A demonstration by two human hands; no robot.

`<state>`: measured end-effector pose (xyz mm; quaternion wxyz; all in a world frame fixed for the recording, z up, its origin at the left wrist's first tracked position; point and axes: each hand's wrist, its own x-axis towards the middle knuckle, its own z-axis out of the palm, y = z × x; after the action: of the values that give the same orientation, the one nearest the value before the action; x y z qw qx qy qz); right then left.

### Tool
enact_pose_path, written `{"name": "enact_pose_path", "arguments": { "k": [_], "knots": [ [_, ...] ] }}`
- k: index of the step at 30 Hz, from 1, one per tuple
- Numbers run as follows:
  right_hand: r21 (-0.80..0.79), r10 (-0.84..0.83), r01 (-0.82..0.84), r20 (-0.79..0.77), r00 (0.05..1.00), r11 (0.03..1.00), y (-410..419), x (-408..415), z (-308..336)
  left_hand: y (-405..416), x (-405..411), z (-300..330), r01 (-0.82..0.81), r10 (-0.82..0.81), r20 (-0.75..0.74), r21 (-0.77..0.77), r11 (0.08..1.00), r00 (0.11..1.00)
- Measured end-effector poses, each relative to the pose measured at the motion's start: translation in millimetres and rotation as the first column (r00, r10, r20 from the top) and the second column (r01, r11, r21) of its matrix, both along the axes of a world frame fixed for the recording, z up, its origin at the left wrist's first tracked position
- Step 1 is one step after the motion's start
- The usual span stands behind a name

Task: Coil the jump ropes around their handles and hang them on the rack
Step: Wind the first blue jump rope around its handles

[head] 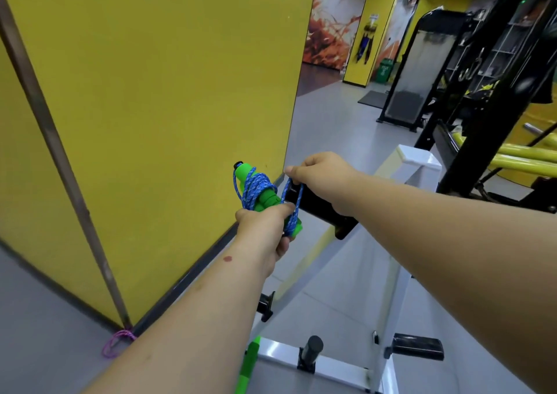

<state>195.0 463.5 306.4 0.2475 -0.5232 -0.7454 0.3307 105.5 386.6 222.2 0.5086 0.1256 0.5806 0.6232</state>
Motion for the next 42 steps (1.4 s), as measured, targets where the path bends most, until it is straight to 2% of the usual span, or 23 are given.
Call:
{"name": "enact_pose_path", "arguments": {
  "k": [2,4,10,20,27,32,39,42],
  "knots": [
    [-0.020,-0.010,0.008,-0.080,0.997,1.000,3,1,-8,6,2,-1,0.008,-0.008,0.016,-0.004,1.000,1.000],
    [-0.007,-0.014,0.013,-0.096,0.995,1.000,5,-1,-12,9,-1,-3,0.005,-0.004,0.042,-0.017,1.000,0.999],
    [0.107,-0.033,0.035,-0.019,0.999,0.994,11,-11,-19,17,-12,-9,0.039,-0.034,0.098,-0.056,0.998,0.995],
    [0.081,-0.068,0.068,-0.011,0.998,0.994,25,-5,-22,30,-9,-16,0.127,-0.115,0.146,-0.073,0.989,0.983],
    [0.099,-0.145,0.142,0.015,0.989,0.985,32,-7,-24,32,-4,-20,0.125,-0.118,0.105,-0.056,0.991,0.987],
    [0.085,-0.183,0.177,0.059,0.981,0.980,34,-9,-23,25,0,-23,0.058,-0.059,0.067,0.009,0.998,0.996],
    [0.149,-0.141,0.124,0.110,0.984,0.981,38,-9,-27,15,2,-19,0.065,-0.060,-0.069,0.072,0.995,0.996],
    [0.148,-0.109,0.093,0.106,0.988,0.985,39,-6,-28,13,1,-20,0.084,-0.077,-0.077,0.093,0.992,0.994]
  ]
}}
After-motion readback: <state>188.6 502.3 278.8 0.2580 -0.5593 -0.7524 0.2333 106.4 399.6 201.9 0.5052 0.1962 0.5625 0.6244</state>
